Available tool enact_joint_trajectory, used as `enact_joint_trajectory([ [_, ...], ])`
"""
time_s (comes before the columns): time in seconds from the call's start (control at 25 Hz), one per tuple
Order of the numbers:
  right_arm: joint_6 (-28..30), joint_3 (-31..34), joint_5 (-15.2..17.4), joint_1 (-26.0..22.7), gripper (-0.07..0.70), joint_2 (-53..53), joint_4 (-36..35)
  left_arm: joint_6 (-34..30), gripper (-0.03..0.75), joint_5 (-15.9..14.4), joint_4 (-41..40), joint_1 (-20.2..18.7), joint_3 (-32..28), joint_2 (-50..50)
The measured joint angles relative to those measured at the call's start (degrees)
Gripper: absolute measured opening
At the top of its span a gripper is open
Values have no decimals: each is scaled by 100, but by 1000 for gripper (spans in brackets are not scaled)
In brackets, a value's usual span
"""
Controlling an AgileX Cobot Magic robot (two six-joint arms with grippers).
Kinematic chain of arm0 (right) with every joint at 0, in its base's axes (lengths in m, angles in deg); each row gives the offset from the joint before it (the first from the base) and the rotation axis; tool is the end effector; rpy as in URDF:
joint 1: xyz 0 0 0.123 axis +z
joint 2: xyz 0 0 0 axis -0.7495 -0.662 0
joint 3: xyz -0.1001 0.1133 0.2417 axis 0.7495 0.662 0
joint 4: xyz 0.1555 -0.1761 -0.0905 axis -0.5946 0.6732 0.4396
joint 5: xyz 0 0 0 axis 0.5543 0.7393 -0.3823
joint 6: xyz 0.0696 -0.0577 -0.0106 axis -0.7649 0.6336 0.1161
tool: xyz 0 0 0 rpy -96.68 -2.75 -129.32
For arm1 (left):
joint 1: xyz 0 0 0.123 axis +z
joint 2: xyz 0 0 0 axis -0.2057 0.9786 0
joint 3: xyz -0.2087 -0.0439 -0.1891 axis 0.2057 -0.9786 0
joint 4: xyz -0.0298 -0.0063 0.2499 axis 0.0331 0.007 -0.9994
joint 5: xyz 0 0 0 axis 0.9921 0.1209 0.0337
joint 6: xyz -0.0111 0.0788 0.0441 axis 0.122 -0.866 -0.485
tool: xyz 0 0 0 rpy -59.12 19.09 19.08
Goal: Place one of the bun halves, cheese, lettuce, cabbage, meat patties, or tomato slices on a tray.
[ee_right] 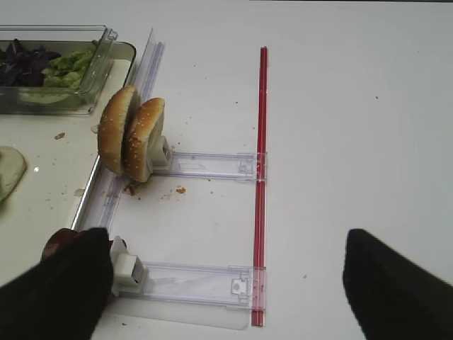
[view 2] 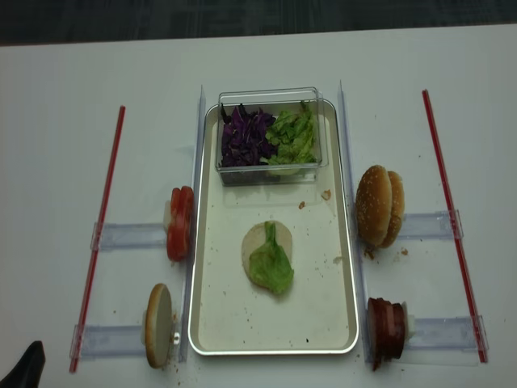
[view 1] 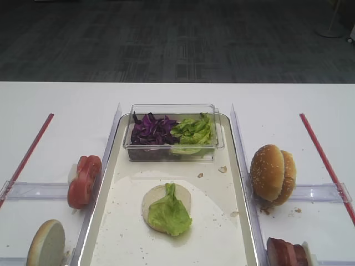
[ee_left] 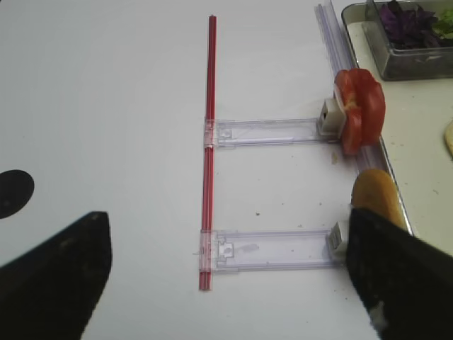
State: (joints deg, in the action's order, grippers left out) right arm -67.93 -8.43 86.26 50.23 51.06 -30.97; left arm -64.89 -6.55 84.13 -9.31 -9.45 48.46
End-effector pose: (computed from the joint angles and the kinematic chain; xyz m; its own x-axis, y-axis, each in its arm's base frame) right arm -0.0088 0.0080 0.2663 -0.5235 -0.0112 -0.8520 -0.1049 0.9932 0.0514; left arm -0.0118 0.0008 0.2654 -0.5531 -0.0349 -0.8324 -0.0630 0.9980 0.0000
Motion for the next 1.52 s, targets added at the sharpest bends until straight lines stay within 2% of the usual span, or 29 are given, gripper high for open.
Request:
enact_joint_trajectory([
  [0.52, -79, 4, 0, 0, 631, 0, 0, 0, 617, 0, 0, 0, 0, 0],
  [1.52, -88, 4, 0, 0, 643, 0, 0, 0, 617, 0, 0, 0, 0, 0],
])
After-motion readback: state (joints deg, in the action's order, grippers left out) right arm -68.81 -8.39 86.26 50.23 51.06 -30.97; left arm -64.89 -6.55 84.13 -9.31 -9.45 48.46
